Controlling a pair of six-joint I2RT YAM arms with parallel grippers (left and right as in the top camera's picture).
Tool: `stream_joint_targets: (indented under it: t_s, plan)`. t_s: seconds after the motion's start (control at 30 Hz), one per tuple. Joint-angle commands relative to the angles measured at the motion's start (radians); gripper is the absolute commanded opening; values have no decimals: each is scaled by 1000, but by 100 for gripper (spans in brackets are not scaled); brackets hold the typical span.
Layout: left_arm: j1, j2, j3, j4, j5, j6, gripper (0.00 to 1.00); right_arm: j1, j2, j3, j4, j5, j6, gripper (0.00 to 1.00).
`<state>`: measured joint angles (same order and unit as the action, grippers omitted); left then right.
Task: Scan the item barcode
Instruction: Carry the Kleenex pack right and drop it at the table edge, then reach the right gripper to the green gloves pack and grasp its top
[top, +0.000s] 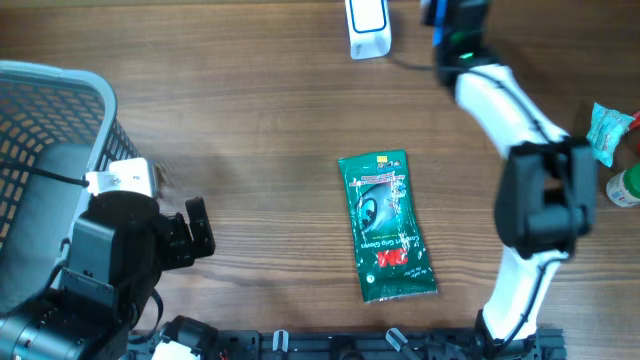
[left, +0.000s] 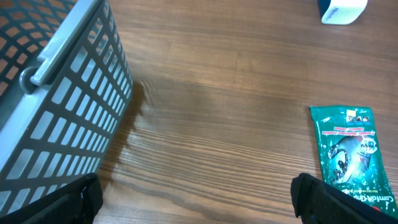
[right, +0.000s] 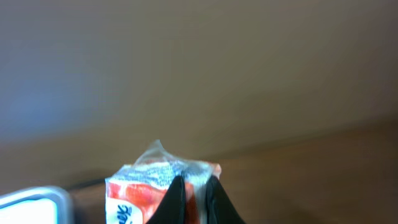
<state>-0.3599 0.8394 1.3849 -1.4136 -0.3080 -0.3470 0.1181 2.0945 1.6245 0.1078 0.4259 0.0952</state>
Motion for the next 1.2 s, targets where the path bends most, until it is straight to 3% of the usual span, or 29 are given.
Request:
stream_joint_targets:
  t_s: [0.0, 0.13, 0.27, 0.3, 0.33, 0.4, 0.6, 0.7, 0.93, 1.17]
  plan:
    - [4, 0, 0, 2, 5, -9, 100, -138, -23, 1, -185, 126, -2, 4]
    - [4, 0, 0, 2, 5, -9, 100, -331, -4, 1, -446, -13, 156, 4]
    - [4, 0, 0, 2, 5, -9, 100, -471, 28, 0, -523, -238, 150, 4]
    - [4, 0, 0, 2, 5, -9, 100, -487, 29, 0, -542, -245, 151, 9]
    - [4, 0, 0, 2, 5, -9, 100, -493, 27, 0, -550, -244, 146, 28]
    - [4, 0, 0, 2, 5, -9, 100, -496, -5, 1, -567, -238, 94, 100]
    - [4, 0, 0, 2, 5, -9, 100, -476, -261, 2, -723, -282, 203, 100]
    - [4, 0, 0, 2, 5, -9, 100, -425, -418, 2, -953, -596, 249, 100]
    - [4, 0, 0, 2, 5, -9, 100, -19, -451, -18, -1237, -665, 289, 100]
    - [4, 0, 0, 2, 5, -9, 100, 378, -376, -304, -1122, -524, 301, 99]
